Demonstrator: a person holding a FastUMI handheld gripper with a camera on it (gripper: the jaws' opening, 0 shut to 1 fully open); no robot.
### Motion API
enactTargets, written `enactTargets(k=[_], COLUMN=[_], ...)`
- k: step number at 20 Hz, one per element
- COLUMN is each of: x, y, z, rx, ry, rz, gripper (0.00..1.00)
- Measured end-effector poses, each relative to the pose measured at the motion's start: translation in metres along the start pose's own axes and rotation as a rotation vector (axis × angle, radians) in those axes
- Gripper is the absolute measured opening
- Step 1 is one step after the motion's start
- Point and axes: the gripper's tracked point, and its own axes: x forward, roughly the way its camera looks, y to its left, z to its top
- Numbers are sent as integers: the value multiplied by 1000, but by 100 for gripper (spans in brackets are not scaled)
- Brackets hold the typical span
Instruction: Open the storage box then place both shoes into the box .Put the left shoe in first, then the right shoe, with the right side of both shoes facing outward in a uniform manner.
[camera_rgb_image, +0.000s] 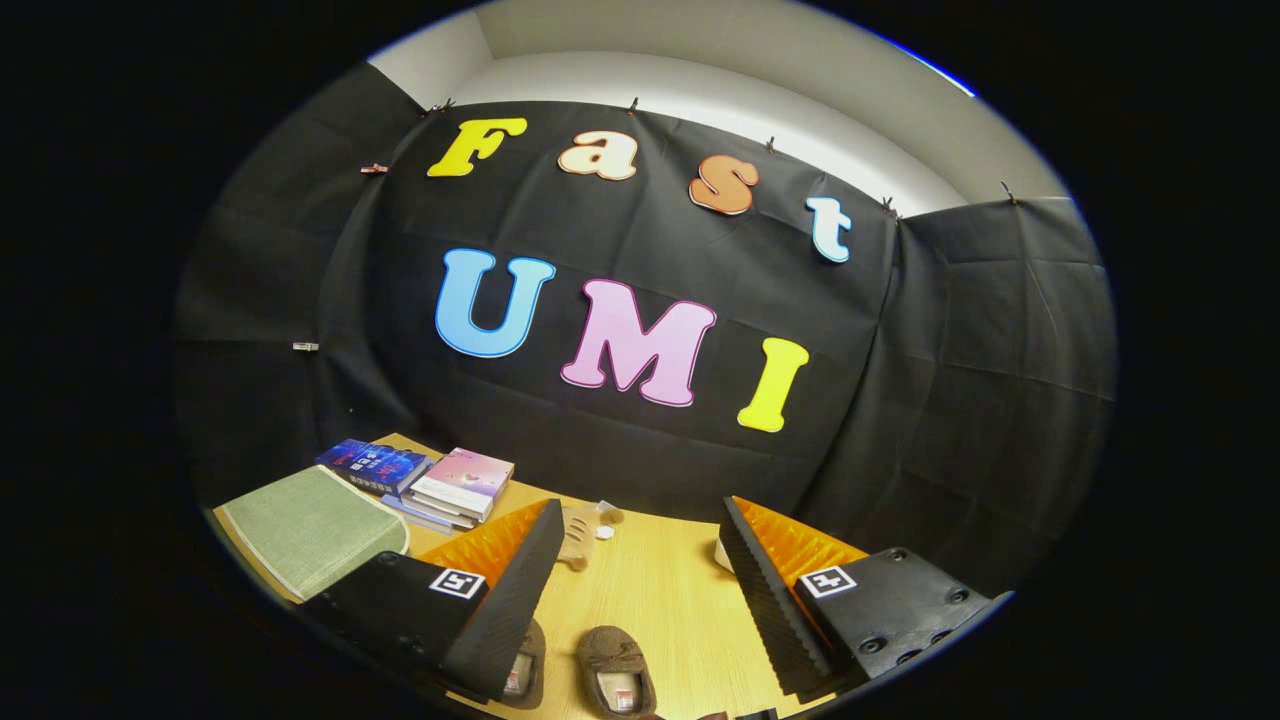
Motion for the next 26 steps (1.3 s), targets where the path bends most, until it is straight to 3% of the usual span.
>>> enactTargets(k=[6, 10, 15, 18, 22, 26], x=[4, 12, 15, 1, -27, -38], y=[14, 42, 86, 138, 199, 237], z=[1, 1, 1, -9, -51, -101], rx=[-2, -23, 51, 115, 317, 507], ry=[-20, -42, -56, -26, 169, 399], rz=[49, 156, 346, 581, 905, 1051], gripper=[98, 98, 98, 98, 98, 99])
